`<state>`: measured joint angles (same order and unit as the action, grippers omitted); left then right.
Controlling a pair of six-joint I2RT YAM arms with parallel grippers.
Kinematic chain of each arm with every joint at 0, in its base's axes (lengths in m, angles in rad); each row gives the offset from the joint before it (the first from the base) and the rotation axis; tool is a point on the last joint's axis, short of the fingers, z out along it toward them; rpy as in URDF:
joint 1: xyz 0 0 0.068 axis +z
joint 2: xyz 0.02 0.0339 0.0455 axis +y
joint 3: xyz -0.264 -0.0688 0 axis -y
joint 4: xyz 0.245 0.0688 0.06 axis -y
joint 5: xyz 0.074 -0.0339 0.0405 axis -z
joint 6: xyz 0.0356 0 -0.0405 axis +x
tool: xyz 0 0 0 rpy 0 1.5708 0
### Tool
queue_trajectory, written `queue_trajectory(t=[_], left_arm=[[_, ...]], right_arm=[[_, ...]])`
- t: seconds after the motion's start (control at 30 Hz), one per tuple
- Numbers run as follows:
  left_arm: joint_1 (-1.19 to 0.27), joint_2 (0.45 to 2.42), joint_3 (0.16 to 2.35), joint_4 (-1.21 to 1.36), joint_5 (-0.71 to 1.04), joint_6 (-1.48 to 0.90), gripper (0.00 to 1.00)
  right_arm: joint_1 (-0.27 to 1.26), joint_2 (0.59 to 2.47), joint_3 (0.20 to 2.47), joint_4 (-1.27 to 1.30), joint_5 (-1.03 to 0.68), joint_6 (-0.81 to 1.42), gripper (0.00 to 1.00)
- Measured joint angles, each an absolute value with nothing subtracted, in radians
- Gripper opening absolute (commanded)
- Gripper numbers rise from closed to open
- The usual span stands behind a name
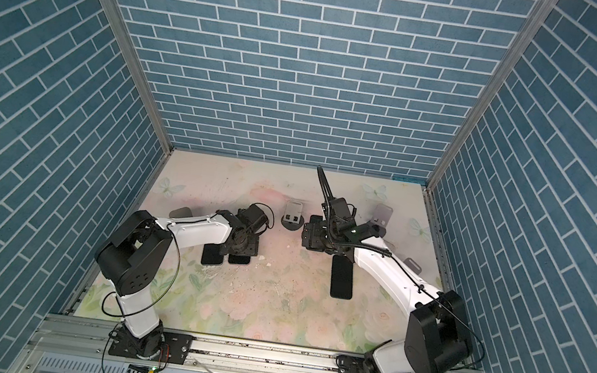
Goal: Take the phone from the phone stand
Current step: 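Carry the purple-edged phone toward the robot and lower it beside the teal-edged phone, then open the left gripper and draw it back from the placed phone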
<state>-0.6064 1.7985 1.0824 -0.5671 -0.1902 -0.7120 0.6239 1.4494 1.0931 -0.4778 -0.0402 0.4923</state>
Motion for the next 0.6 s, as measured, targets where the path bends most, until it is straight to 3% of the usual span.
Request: queue_trajectory(t=[0.6], left_arm=[[-0.607,1.813,1.111,-0.642,-0.224,-0.738,0.80]], right_arm=[[0.624,1.443,1.086,-0.449,-0.020,0.481,0.99]])
